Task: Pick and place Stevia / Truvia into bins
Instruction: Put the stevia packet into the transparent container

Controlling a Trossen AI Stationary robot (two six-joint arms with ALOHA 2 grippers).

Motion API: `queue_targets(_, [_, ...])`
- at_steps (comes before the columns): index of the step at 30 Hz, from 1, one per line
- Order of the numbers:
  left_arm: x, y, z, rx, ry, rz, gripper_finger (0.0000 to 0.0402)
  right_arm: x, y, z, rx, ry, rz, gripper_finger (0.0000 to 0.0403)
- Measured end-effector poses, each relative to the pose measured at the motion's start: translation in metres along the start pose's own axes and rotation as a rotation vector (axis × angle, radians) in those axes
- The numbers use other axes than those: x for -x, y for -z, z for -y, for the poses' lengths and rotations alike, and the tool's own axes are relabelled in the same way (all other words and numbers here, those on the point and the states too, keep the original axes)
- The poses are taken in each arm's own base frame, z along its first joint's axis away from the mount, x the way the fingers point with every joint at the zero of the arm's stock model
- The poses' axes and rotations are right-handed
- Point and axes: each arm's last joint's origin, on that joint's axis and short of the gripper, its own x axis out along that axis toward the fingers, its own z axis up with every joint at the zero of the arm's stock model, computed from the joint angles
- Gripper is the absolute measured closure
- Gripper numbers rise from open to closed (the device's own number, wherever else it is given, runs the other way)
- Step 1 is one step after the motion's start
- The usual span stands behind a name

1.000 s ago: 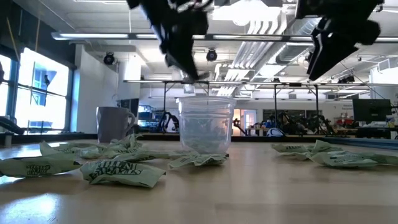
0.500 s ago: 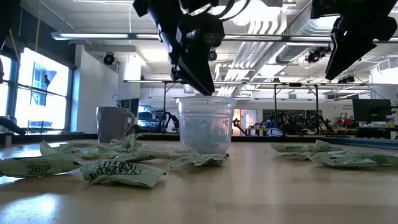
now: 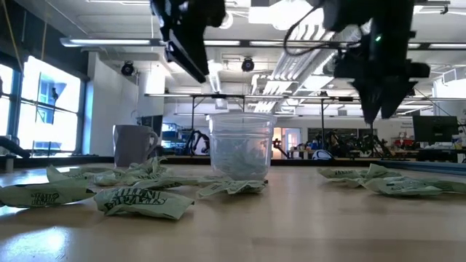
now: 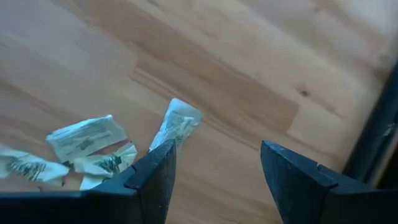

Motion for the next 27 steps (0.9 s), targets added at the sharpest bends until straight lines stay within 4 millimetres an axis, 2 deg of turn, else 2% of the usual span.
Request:
queue_targets(4, [0.014,0.014,-0.02,0.033,-0.042,0.013,0.0213,-0.024,-0.012,-0.014,0.017,-0.016,-0.079,0.0178])
queue_targets(10, [0.022,0.041,-0.052,0.09,-0.085,0.027,0.0214,-0.055,-0.018,-0.021,0.022,0.047,-0.21,0.0178])
queue_targets(16, [0.02,0.062,-0.079,0.138,-0.055,0.042,0.0216,-0.064,-0.021,-0.031,-0.003,-0.018,-0.238,0.0178])
queue_targets(19, [0.018,0.067,-0.09,0.151,-0.047,0.036,0.0218,-0.074,-0.015,-0.029,-0.031,-0.033,-0.276,0.0178])
queue_targets(23, [0.018,0.068,-0.1,0.147,-0.055,0.042,0.0218,-0.084,-0.003,-0.019,-0.11,-0.049,-0.302,0.0178])
queue_targets(27, [0.018,0.067,-0.106,0.148,-0.036,0.052,0.022,-0.086,-0.001,-0.015,-0.106,-0.111,-0.26,0.0178])
